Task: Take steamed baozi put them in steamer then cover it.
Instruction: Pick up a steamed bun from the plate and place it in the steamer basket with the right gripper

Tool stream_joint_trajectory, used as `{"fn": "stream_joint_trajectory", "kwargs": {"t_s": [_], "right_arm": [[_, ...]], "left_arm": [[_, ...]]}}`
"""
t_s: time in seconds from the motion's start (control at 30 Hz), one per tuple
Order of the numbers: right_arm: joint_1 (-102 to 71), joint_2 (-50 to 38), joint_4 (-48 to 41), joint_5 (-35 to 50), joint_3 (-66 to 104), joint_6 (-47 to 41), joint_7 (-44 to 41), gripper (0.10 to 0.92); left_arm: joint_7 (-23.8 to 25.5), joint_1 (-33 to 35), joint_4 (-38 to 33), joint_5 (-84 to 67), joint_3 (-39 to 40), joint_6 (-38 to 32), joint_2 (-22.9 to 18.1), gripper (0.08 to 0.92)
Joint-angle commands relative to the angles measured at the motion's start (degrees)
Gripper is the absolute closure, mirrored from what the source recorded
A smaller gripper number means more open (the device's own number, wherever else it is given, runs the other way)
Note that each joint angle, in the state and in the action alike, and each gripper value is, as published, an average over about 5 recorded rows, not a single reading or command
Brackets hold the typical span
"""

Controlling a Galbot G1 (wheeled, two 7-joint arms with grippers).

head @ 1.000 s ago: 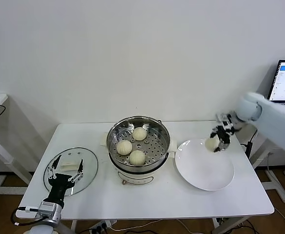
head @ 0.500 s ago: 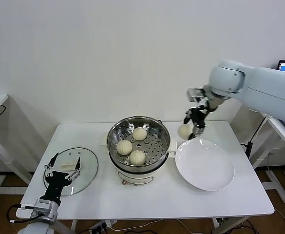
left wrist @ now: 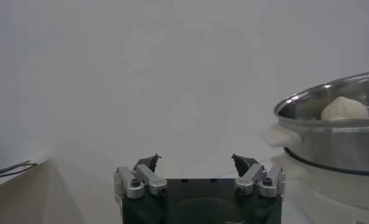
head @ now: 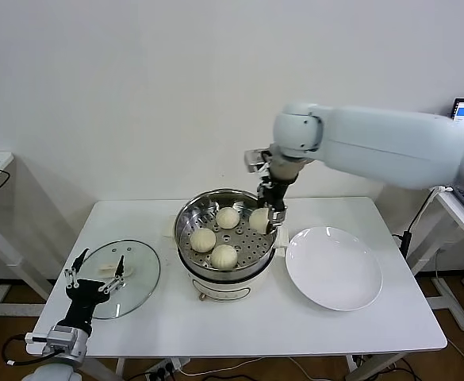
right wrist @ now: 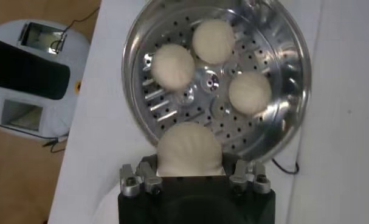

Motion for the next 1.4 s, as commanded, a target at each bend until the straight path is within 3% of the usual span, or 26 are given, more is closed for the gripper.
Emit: {"fn": "stream_joint_trajectory", "kwargs": {"t_s": [0.03, 1.03, 1.23, 1.4], "right_arm": [[-8.0, 6.6, -9.3, -4.3, 1.6, -0.7, 0.0, 0.338], [-13.3, 8.6, -14.6, -8.6, 4.8, 0.1, -0.4, 0.333], [-11.4, 5.2, -12.9, -7.2, 7.5, 0.2, -1.1, 0.224], [-7.1, -2.2, -10.1, -4.3, 11.2, 0.6, -3.3, 0.203]], "left_arm": [[0.1, 0.2, 0.1, -0.2, -0.4, 0.0, 0.1, 0.177], [0.1, 0.7, -0.3, -0.2, -0.8, -0.1, -0.2, 0.177], [0.0, 1.1, -0.5, -0.2, -0.8, 0.0, -0.3, 0.177], [-0.1, 1.2, -0.9, -0.1, -0.5, 0.1, -0.3, 0.177]]}}
